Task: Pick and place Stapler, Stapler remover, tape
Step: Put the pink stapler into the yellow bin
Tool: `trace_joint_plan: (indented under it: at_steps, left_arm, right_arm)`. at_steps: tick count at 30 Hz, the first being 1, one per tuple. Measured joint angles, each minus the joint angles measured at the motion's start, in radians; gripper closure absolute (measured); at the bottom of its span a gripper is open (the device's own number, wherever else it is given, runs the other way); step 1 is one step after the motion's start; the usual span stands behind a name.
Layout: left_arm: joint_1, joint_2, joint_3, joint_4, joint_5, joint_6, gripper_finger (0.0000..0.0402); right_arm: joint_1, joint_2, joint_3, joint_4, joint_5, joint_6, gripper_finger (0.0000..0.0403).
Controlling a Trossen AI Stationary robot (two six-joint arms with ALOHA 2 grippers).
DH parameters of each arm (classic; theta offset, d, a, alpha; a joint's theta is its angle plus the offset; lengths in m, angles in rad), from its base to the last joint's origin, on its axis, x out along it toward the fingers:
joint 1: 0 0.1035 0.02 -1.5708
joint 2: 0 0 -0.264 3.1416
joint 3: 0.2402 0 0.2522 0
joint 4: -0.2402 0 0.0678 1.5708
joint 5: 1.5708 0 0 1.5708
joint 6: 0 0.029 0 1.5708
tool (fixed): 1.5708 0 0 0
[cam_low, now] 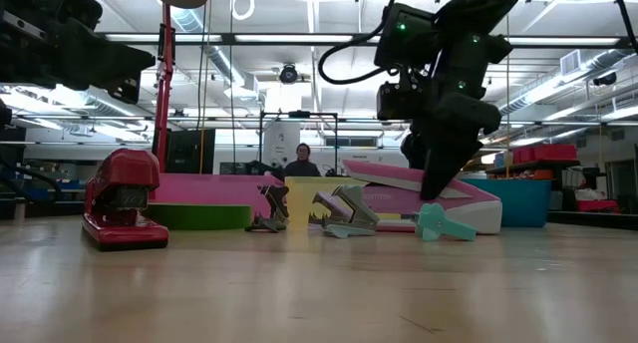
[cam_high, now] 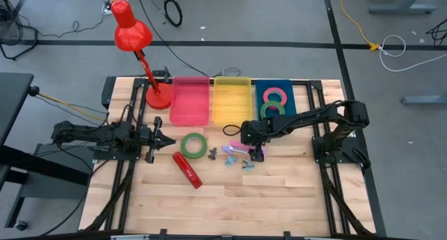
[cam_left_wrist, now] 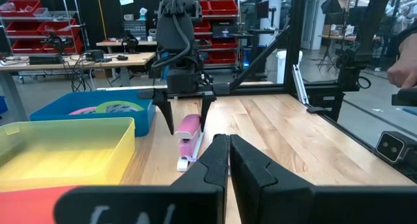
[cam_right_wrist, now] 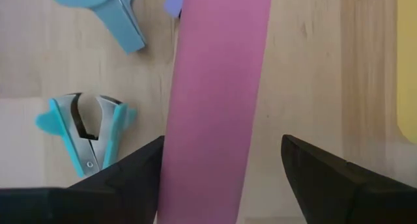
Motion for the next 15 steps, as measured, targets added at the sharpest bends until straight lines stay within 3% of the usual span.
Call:
trace_joint_plan:
  at_steps: [7,15]
  left_arm:
    - [0.000,0.000,0.000,0.000,0.000,0.000,0.0381]
    - [0.000,0.000,0.000,0.000,0.000,0.000,0.0381]
  right_arm:
    - [0.000,0.000,0.000,0.003,-0.001,0.000,0.0146]
    - [0.000,0.000,0.000,0.003,-0.009,-0.004,0.0234]
